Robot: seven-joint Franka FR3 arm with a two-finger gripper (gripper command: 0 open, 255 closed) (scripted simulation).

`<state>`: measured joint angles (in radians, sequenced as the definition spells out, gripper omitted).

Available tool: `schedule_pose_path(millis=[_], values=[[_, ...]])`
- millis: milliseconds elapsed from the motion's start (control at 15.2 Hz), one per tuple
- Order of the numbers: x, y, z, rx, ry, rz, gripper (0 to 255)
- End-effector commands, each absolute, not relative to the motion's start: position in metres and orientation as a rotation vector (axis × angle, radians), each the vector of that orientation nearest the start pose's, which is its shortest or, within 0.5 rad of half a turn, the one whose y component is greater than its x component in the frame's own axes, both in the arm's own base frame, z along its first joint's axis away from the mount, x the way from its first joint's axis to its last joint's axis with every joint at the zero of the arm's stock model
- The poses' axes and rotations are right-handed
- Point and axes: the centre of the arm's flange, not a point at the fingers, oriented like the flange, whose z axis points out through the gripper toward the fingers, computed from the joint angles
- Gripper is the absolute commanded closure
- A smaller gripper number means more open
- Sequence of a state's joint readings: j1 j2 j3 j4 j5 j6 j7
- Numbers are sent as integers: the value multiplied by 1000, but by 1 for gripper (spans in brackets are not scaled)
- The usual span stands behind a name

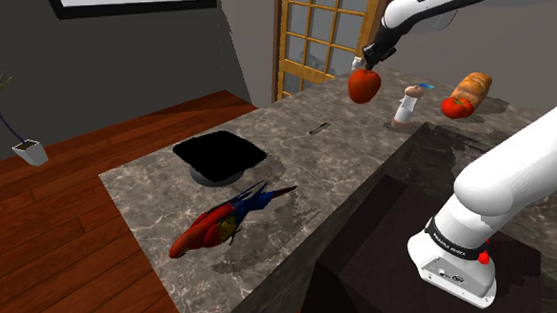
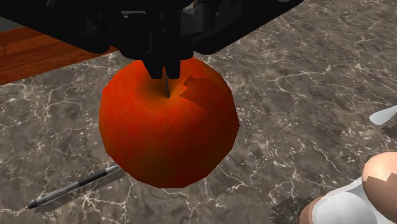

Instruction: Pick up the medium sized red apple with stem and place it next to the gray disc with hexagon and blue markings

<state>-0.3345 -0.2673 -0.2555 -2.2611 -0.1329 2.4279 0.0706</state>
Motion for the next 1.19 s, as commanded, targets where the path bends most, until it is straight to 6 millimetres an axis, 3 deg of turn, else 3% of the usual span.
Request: schedule_pose_path(millis=[0,1056,1122], values=[[417,-289,524,-3085,928,-660,255],[417,-289,606,-3085,928,-660,255],[418,-276,606,-3085,928,-660,255]])
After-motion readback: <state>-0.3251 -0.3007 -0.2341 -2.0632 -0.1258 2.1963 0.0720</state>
